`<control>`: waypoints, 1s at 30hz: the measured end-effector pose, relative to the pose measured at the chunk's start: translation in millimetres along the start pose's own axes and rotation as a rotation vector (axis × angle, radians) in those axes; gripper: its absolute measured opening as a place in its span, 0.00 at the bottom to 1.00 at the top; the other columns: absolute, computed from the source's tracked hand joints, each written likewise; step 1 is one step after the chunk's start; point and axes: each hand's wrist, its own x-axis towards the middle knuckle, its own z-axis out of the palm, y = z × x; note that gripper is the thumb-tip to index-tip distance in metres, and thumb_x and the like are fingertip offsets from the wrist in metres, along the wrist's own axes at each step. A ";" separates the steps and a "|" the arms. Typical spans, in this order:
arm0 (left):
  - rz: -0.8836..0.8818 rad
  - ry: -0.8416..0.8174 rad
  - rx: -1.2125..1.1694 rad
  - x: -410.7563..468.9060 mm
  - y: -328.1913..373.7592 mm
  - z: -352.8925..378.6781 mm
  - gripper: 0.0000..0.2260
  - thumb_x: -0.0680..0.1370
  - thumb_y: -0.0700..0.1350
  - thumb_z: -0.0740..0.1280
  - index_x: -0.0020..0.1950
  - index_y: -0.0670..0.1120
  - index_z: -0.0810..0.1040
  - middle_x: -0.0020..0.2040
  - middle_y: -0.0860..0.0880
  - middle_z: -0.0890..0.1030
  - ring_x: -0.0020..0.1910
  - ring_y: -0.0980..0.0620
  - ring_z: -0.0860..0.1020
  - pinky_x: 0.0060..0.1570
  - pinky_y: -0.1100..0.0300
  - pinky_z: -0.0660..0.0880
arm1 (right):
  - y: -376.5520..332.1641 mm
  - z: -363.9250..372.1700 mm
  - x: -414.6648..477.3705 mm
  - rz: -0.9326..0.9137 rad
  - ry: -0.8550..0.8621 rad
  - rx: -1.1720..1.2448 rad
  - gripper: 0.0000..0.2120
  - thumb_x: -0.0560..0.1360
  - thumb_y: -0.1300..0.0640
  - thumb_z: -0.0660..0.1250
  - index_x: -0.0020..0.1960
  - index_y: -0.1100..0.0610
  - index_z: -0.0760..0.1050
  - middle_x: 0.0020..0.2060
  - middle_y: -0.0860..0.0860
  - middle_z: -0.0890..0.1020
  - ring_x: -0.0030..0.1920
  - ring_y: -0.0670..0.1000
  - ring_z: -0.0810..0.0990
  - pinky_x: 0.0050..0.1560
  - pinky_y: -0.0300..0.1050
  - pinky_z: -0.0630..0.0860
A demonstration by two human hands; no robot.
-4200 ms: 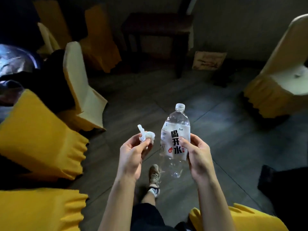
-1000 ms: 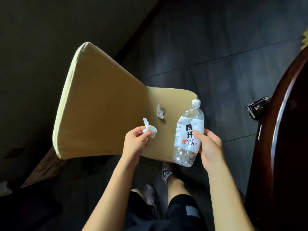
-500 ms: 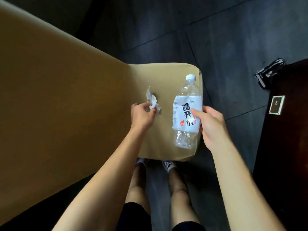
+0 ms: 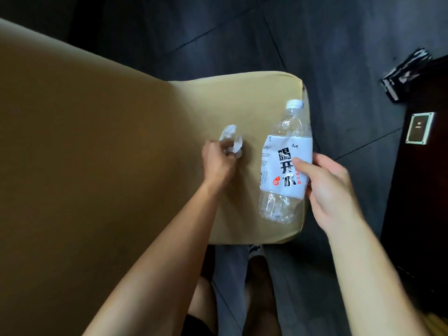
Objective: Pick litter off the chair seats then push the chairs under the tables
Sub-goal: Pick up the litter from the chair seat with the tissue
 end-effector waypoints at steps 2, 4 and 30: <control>-0.025 0.008 -0.054 -1.7 1.4 -11.0 0.07 0.74 0.41 0.74 0.51 0.46 0.86 0.44 0.47 0.80 0.46 0.50 0.76 0.39 0.68 0.63 | -3.1 5.6 -2.7 0.003 0.001 0.010 0.10 0.78 0.66 0.69 0.59 0.62 0.81 0.49 0.55 0.88 0.51 0.56 0.87 0.53 0.52 0.84; -0.062 -0.007 -0.099 -5.8 4.7 -19.3 0.13 0.75 0.38 0.71 0.60 0.45 0.84 0.51 0.48 0.82 0.49 0.53 0.76 0.40 0.73 0.65 | -6.7 9.5 -7.1 0.000 -0.004 0.013 0.11 0.78 0.66 0.69 0.59 0.62 0.81 0.49 0.55 0.88 0.52 0.56 0.87 0.53 0.52 0.83; 0.173 0.255 -0.859 -349.2 64.4 -200.5 0.13 0.74 0.35 0.70 0.53 0.50 0.85 0.46 0.45 0.88 0.42 0.51 0.83 0.44 0.58 0.79 | -62.4 -53.0 -312.4 -0.324 -0.317 0.141 0.10 0.77 0.65 0.69 0.58 0.63 0.81 0.54 0.62 0.86 0.50 0.58 0.85 0.60 0.61 0.79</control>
